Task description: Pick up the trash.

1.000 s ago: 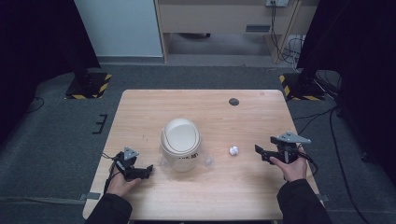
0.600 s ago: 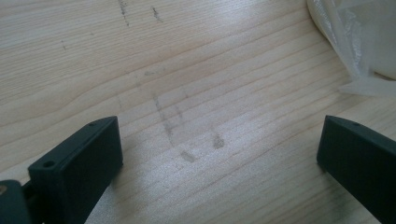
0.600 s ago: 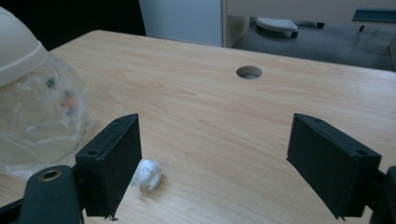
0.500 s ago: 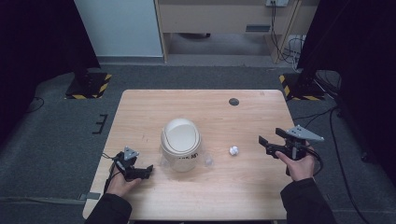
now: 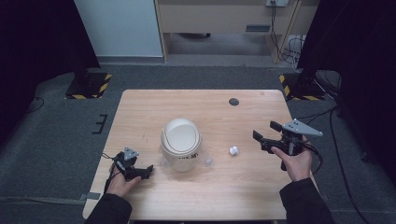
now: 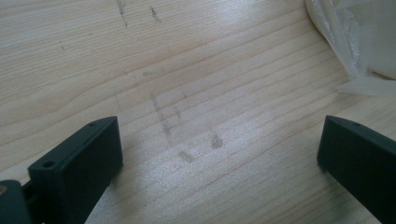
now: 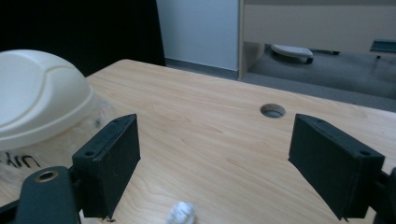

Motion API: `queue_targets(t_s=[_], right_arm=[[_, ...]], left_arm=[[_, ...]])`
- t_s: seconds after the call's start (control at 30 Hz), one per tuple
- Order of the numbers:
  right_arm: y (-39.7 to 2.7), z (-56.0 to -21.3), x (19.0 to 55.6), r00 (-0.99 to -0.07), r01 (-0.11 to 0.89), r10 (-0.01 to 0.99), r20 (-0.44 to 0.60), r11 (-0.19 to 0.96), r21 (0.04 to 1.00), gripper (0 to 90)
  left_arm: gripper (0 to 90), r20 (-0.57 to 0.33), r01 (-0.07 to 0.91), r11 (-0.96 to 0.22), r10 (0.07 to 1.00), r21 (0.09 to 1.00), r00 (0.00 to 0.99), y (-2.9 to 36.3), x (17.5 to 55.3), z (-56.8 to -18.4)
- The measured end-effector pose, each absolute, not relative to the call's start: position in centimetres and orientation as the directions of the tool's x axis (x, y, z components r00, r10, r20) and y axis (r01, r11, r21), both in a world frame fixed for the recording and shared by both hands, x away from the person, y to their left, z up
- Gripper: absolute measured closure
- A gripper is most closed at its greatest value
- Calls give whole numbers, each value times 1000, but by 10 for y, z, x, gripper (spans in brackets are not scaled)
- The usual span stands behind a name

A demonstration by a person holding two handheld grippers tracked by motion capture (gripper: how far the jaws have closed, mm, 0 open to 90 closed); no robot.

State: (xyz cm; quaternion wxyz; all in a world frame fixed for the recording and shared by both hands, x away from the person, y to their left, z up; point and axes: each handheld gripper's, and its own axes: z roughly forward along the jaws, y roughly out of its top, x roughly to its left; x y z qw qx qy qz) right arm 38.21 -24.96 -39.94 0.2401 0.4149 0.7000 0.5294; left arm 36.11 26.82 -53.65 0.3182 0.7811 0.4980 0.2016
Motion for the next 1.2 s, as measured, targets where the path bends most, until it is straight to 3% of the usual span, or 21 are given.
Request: queue_targets(t_s=[0.5,1.2], right_arm=[[-208,-360,385,-608,275,790,80,115,954,162],[-141,-334,395,-688,222,724,46,150,964,159]], left_arm=[[0,-3,650,-300,907,698,422,268,361,-537],[0,-2,650,-302,906,698,423,268,361,-536]])
